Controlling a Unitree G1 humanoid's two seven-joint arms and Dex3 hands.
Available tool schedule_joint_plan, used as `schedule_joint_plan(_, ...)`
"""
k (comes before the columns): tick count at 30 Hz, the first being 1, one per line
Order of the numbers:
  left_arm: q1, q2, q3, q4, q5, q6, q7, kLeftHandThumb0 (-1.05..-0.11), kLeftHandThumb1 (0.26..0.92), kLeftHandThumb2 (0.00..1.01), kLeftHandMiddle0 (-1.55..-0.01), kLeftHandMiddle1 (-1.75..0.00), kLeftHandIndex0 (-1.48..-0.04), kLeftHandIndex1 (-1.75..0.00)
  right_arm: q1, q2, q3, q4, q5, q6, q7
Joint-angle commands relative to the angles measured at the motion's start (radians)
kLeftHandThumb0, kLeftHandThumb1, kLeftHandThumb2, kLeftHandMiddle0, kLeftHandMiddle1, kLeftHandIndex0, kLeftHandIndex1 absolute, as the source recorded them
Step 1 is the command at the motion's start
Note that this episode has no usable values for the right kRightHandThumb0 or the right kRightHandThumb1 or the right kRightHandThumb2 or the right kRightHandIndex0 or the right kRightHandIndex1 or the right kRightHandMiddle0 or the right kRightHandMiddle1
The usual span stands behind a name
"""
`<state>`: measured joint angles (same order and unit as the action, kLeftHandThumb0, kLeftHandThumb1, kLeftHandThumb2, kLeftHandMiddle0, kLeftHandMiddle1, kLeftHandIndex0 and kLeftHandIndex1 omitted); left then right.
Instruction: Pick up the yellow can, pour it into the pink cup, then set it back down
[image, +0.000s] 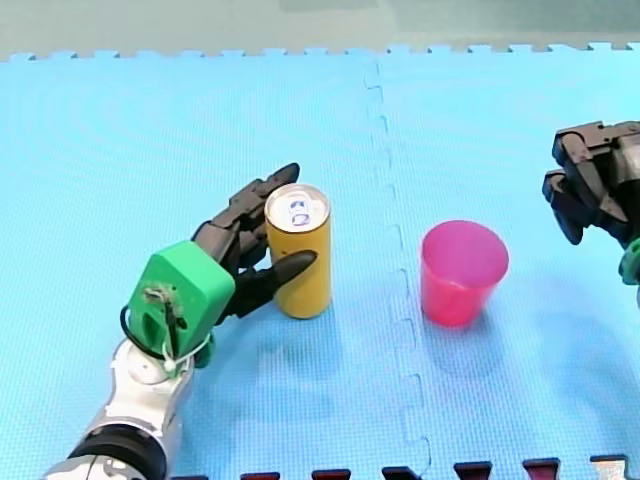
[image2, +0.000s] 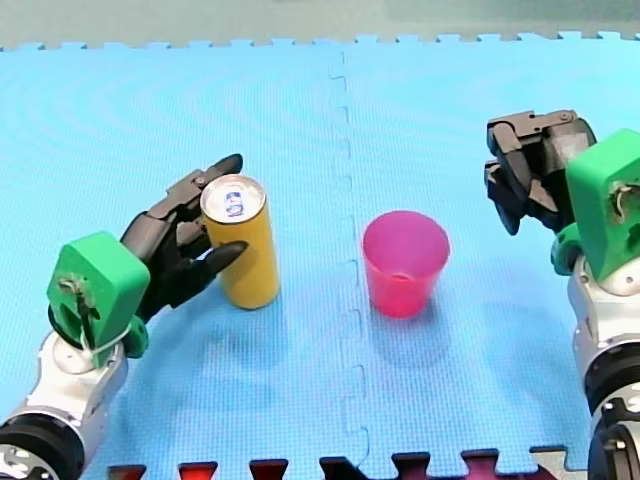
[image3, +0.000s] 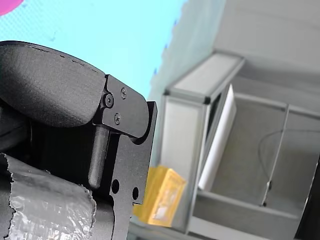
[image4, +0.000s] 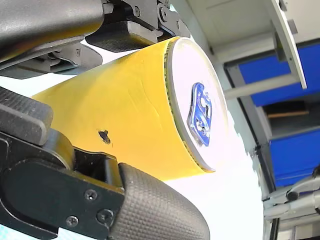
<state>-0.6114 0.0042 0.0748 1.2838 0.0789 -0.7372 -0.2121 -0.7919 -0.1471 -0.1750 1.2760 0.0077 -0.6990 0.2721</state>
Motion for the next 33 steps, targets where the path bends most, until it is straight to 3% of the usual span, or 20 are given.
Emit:
schedule_joint_plan(1,0.005,0.008,0.000,0.002,0.001,-0.003,0.001,-1.048,0.863,0.00,-0.33,0.00,-0.29,0.00,0.003,-0.009,-0.001,-0.004,0.001,-0.006,0.001)
schedule_joint_plan(25,0.019,-0.013,-0.007,0.011,0.003,0.010,0.012,-1.048,0.880,0.01,-0.35,0.00,-0.29,0.00,0.008,-0.022,-0.005,-0.013,0.010,-0.013,0.017)
schedule_joint_plan(33,0.013,-0.018,-0.007,0.011,0.000,0.020,0.007,-1.048,0.885,0.01,-0.35,0.00,-0.29,0.00,0.011,-0.027,0.002,-0.016,0.003,-0.023,0.017)
